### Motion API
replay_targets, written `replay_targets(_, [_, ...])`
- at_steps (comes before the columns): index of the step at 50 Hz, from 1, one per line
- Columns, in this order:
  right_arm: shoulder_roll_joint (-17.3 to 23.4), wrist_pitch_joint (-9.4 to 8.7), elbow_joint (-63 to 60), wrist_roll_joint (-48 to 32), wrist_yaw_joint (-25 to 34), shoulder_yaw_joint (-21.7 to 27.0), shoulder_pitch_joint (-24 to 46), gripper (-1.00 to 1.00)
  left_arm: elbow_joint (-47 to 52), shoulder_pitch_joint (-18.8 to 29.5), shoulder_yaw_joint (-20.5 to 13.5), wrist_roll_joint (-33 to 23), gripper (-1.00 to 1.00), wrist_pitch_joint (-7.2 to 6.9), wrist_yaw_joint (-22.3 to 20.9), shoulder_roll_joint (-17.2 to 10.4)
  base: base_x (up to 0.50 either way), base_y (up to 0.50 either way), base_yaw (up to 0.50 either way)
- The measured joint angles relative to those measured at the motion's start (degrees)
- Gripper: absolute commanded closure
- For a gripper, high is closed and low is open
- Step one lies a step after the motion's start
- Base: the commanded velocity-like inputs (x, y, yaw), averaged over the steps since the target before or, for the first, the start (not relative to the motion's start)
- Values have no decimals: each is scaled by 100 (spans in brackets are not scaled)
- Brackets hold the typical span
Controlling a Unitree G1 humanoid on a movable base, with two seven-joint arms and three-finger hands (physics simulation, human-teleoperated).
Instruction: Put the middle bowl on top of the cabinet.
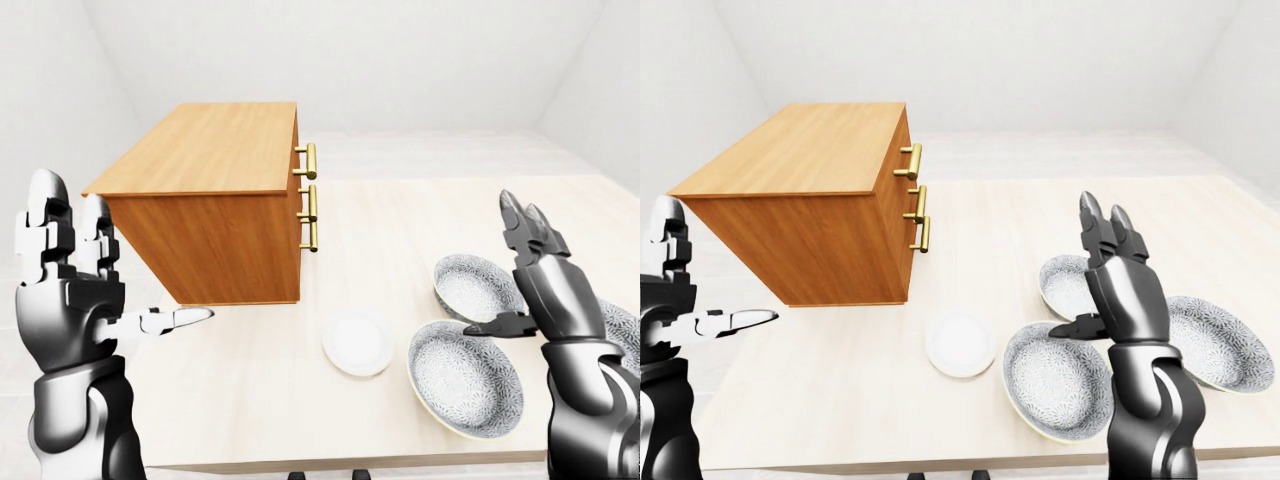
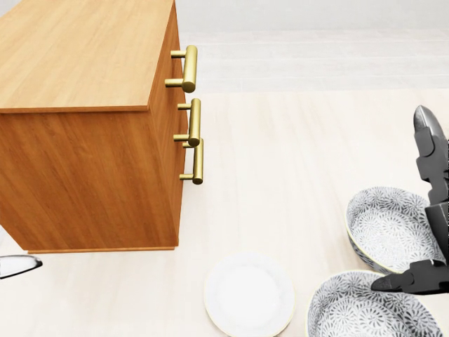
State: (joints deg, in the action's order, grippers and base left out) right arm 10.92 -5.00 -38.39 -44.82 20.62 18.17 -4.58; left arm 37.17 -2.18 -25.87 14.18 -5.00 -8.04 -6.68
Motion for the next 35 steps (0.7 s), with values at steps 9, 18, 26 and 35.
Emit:
replay_targets(9, [170,0,192,-1194,589,264,85,-100,-30,-58,1,-50,-100,0,-27,46,0,0,0])
replay_targets(18, [162,0,333,-2097,1094,651,-184,-100,-2,-58,-9,-79,-100,0,-27,37,0,0,0])
replay_targets(26, [110,0,321,-2589,1522,1151,-442,-100,39,-58,12,-111,-100,0,-21,49,0,0,0])
replay_targets(35, [90,0,422,-2853,1848,1736,-570,-100,3,-62,60,-166,-100,0,-17,74,0,0,0])
